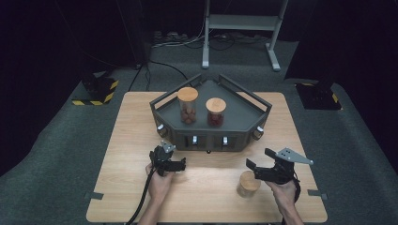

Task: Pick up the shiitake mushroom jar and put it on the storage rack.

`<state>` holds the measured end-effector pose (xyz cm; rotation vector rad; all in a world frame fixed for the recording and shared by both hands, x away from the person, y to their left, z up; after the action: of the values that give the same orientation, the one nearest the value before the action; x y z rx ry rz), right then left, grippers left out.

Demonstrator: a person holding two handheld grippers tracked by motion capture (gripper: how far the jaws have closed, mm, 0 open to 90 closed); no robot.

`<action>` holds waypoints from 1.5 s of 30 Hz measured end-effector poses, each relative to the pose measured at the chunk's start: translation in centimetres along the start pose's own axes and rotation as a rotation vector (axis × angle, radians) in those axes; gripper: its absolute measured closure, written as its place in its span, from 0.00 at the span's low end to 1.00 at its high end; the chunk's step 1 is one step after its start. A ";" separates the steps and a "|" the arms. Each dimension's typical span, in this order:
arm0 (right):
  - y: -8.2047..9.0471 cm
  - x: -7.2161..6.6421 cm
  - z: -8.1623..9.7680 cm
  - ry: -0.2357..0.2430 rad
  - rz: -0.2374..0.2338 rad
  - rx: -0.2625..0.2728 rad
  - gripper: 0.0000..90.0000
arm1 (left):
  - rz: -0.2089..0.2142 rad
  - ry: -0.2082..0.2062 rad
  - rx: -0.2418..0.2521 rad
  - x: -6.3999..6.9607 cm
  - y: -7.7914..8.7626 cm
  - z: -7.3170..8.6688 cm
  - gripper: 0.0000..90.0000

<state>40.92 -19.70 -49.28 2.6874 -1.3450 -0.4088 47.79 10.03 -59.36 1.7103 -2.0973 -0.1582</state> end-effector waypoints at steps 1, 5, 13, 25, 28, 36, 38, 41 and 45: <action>0.1 -0.1 0.1 0.001 -0.003 -0.002 0.04 | 0.000 0.000 0.000 0.0 0.0 0.0 0.04; 0.3 -0.6 0.9 0.011 -0.021 -0.009 0.04 | 0.000 0.000 -0.001 0.0 0.0 0.0 0.04; 0.6 -1.3 2.9 0.000 -0.056 -0.035 0.04 | 0.000 -0.003 -0.002 0.0 0.0 0.0 0.04; 1.1 -2.2 3.9 -0.005 -0.087 -0.023 0.04 | 0.000 0.000 0.000 0.0 0.0 0.0 0.04; 1.1 -2.5 4.2 0.005 -0.094 -0.027 0.04 | 0.000 0.000 0.000 0.0 0.0 0.0 0.04; 0.9 -3.3 5.3 0.048 -0.110 -0.058 0.04 | 0.000 0.000 0.000 0.0 0.0 0.0 0.04; 0.9 -3.4 5.6 0.052 -0.110 -0.065 0.04 | 0.000 -0.001 -0.001 0.0 0.0 0.0 0.04; 0.8 -3.4 6.0 0.060 -0.110 -0.076 0.04 | 0.000 -0.001 0.000 0.0 0.0 0.0 0.04; 0.8 -3.4 6.5 0.072 -0.102 -0.089 0.05 | 0.000 -0.001 0.000 0.0 0.0 0.0 0.04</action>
<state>36.52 -17.29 -54.67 2.6778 -1.1464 -0.3679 47.79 10.04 -59.36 1.7108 -2.0977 -0.1591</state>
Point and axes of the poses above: each handheld gripper's, and its own axes: y roughly backward along the jaws, z roughly out of its underside, x roughly to its right, the point moved 8 cm from there along -y, roughly forward along the jaws, and after that the axes turned 10 degrees about x, right-handed, at the moved point
